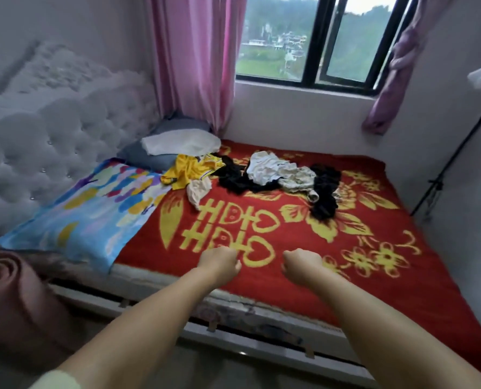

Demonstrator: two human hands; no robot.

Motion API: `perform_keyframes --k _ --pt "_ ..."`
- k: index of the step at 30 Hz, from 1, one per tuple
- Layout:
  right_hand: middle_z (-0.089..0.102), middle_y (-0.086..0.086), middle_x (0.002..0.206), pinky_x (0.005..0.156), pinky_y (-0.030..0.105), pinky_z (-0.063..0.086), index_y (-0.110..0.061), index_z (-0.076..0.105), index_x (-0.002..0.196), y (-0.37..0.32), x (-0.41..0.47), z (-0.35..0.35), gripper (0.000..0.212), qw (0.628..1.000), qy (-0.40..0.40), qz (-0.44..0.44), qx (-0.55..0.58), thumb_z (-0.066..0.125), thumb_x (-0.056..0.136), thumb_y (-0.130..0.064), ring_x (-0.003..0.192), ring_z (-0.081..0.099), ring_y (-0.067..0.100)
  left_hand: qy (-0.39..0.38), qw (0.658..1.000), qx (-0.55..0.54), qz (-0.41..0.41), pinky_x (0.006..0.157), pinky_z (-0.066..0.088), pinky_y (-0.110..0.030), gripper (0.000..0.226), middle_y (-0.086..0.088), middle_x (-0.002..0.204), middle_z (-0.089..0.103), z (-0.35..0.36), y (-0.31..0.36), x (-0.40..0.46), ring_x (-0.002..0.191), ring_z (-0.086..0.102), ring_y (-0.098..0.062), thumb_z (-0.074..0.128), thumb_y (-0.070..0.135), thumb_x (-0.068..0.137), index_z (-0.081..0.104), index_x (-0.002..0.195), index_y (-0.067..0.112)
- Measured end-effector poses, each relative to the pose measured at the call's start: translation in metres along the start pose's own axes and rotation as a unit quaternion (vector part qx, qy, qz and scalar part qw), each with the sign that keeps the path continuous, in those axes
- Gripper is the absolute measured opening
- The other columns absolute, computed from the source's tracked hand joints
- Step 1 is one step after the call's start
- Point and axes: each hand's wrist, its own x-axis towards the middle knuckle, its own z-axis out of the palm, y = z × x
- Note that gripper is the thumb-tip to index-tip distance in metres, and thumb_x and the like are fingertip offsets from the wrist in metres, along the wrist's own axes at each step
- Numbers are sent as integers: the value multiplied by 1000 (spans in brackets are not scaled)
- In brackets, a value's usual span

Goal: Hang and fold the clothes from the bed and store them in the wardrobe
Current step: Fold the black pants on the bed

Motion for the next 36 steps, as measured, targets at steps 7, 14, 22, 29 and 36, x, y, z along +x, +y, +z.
perform_keyframes --k 7,14,22,29,36 --pt "62 8 116 70 34 43 -12 53 118 109 18 39 32 993 -17 87 78 36 100 -32 104 60 28 -12 997 34 66 62 45 -32 28 -4 102 64 15 85 96 88 61 -25 39 31 98 58 106 13" --pt "63 8 111 65 32 40 -12 53 109 180 96 44 28 986 -6 141 89 35 99 -31 98 61 29 -1 994 42 102 64 43 -32 30 -3 105 64 19 116 222 94 61 -27 38 32 96 59 105 13" --pt "62 4 102 62 32 41 -13 52 107 263 215 65 26 965 -40 218 141 34 100 -30 89 61 25 -78 983 64 151 64 43 -32 29 -1 107 64 37 129 404 97 62 -24 38 32 97 57 109 14" --pt "64 4 108 62 30 42 -15 53 116 319 304 133 29 947 -70 244 195 33 100 -28 93 62 25 -148 969 75 185 59 43 -31 26 -1 99 64 96 154 509 89 63 -24 38 30 96 57 102 14" --pt "49 6 128 91 40 41 -14 49 130 364 411 226 36 945 -82 222 225 37 99 -28 118 46 26 -155 972 64 164 60 41 -31 26 -2 99 60 167 173 604 85 59 -22 37 28 97 57 105 13"
